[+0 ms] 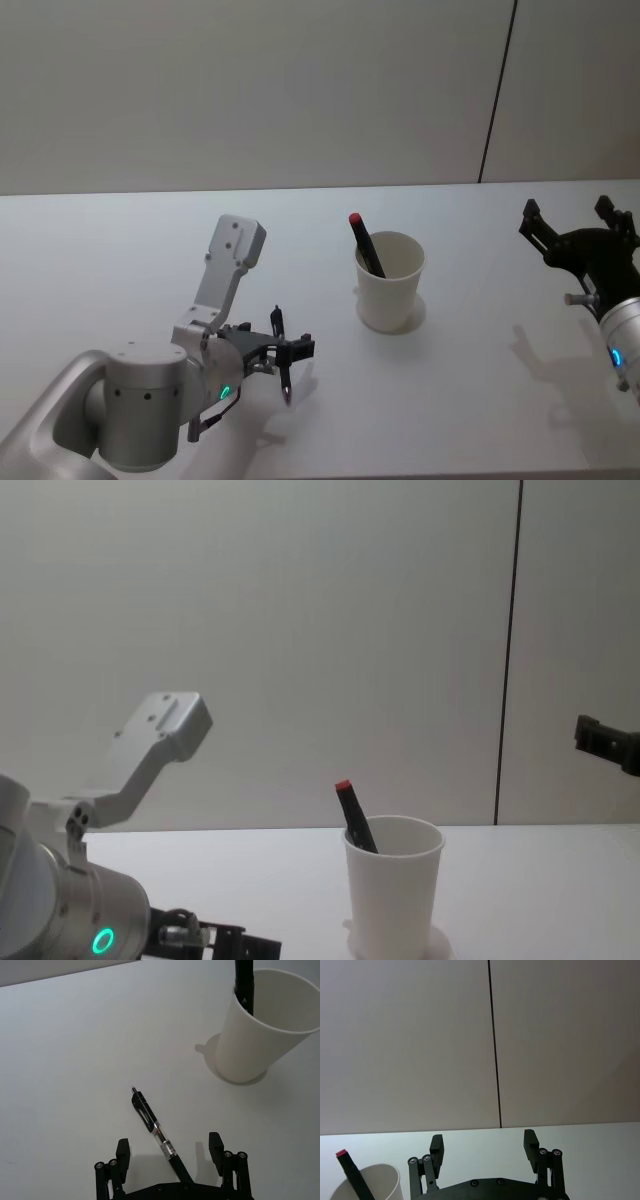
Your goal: Place the pen into the pen holder.
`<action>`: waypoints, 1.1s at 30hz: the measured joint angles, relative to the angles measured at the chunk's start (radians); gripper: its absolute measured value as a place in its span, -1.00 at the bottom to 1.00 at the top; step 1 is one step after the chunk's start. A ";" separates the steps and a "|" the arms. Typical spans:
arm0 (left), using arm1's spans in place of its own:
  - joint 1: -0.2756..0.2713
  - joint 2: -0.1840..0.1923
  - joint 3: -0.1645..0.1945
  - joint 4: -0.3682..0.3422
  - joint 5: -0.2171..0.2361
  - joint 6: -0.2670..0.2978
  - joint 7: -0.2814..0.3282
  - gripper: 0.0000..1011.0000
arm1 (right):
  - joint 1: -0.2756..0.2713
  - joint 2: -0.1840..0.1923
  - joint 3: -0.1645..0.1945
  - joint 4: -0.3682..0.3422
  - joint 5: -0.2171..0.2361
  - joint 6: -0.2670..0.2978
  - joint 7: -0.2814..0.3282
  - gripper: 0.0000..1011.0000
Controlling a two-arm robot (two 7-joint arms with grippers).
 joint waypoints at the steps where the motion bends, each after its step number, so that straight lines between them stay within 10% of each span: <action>1: -0.002 -0.001 0.001 0.002 0.005 0.004 -0.001 0.99 | 0.000 0.000 0.000 0.000 0.000 0.000 0.000 0.98; 33: -0.048 -0.044 0.026 0.101 0.145 0.091 -0.055 0.77 | 0.000 0.000 0.000 0.000 0.000 0.000 0.000 0.98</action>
